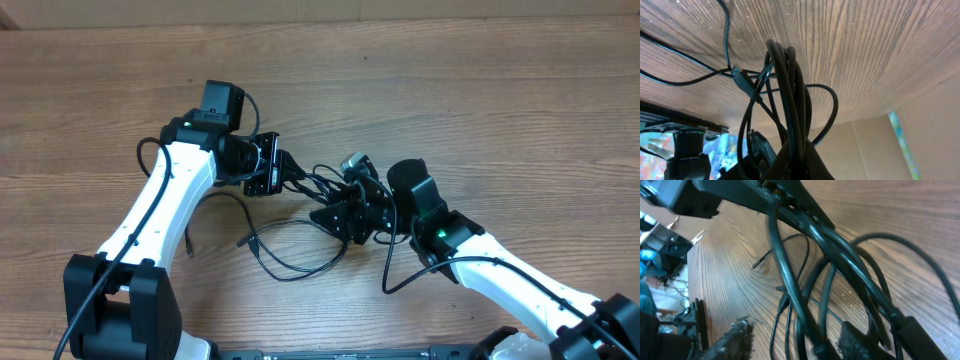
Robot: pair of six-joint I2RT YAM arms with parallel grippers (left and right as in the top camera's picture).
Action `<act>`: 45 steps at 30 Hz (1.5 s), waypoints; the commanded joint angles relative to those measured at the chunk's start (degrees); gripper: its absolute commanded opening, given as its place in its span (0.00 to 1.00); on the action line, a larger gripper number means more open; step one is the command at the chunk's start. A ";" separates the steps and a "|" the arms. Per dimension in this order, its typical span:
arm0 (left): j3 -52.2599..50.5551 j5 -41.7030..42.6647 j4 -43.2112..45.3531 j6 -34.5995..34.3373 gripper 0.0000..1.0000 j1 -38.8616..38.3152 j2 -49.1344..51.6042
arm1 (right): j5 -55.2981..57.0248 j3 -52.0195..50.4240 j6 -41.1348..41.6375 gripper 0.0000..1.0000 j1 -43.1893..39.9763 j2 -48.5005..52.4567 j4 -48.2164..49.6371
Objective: Untangle cables
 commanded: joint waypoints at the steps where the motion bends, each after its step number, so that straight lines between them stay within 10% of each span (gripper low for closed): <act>1: 0.81 1.46 -0.09 -0.76 0.04 -0.46 0.17 | 0.11 0.13 -0.09 0.45 0.33 1.07 0.31; 7: 0.81 -4.79 1.57 -0.76 0.05 0.00 0.17 | -0.42 0.13 1.84 0.04 0.33 1.05 -2.69; 21: 0.81 -13.53 2.97 -0.92 0.05 8.76 0.17 | 3.21 0.13 1.84 0.04 0.33 1.07 -24.37; 30: 0.81 -6.03 3.58 8.11 0.04 13.49 0.17 | 22.36 0.13 25.73 0.04 0.26 1.05 -28.33; 37: 0.81 -3.72 4.94 25.22 0.04 12.87 0.17 | 22.58 0.13 26.53 0.52 0.26 1.05 -28.20; 45: 0.81 -6.67 6.12 37.11 0.04 7.26 0.17 | 21.22 0.13 26.53 0.60 0.26 1.05 -27.93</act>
